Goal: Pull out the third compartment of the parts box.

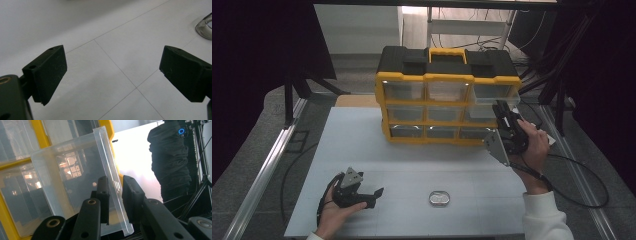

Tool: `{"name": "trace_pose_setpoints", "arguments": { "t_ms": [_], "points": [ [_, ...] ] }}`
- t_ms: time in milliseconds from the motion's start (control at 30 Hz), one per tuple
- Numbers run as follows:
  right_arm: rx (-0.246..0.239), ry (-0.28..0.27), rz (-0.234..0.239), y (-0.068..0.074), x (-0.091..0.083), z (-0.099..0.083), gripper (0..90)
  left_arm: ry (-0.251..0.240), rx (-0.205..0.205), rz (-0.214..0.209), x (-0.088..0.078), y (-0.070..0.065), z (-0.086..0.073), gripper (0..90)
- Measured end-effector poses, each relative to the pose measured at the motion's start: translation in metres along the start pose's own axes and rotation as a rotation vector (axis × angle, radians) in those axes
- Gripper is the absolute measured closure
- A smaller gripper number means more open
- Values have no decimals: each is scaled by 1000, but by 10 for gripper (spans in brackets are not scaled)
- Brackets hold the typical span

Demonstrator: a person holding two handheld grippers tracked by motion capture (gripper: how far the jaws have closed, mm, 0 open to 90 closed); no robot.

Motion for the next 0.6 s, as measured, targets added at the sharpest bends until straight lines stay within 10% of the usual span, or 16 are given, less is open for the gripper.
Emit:
{"name": "trace_pose_setpoints", "arguments": {
  "t_ms": [600],
  "points": [
    [-19,-15,-9,0,-7,5,763,2,4,0,0,0,0,80]
  ]
}}
Point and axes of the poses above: each handheld gripper's, and its own axes: x roughly forward along the jaws, z roughly out of its top, y roughly to its left, the point moved 8 cm from there along x, roughly forward along the jaws, and after that the axes turned 6 degrees about z, right-handed, at the moved point
